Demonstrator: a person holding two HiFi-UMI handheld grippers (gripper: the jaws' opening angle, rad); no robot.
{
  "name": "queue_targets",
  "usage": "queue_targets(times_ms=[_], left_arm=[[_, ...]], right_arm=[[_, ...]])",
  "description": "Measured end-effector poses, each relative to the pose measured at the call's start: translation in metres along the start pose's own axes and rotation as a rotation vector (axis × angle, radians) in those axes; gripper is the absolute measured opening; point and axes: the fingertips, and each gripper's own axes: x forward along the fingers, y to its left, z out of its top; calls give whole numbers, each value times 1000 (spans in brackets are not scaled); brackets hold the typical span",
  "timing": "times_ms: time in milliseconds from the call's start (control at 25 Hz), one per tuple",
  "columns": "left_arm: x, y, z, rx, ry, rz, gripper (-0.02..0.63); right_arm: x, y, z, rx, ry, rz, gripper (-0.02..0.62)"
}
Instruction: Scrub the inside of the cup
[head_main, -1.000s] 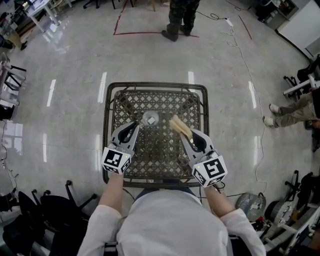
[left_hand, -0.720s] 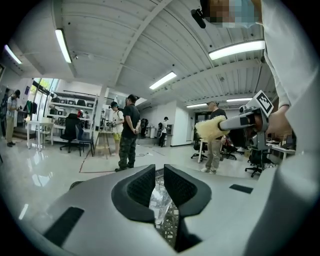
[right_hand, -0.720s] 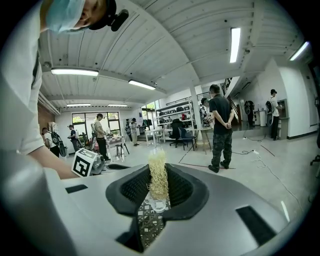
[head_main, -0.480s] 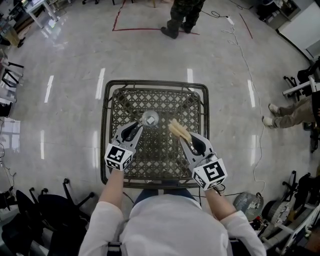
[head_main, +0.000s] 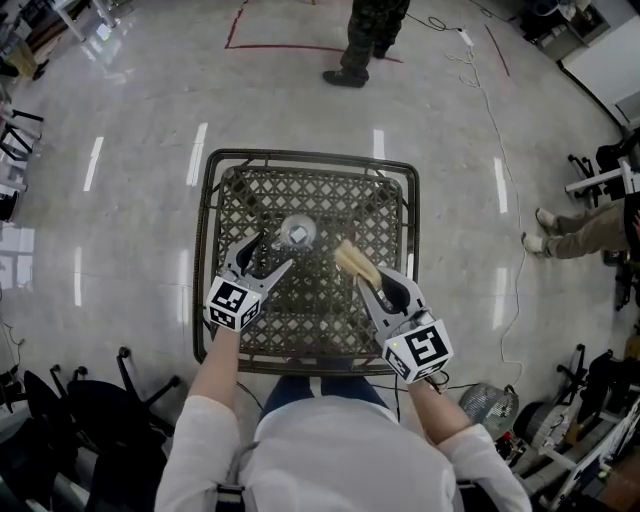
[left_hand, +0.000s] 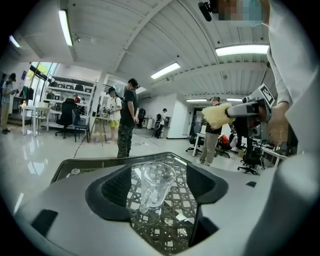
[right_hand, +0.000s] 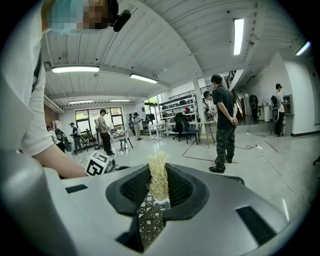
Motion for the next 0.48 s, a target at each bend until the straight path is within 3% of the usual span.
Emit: queue_targets(times_ms=[480], left_arm=[[36,7,-43,74,89,-67,380]], right_arm=[[7,-7,-22,-1,38,26,91]])
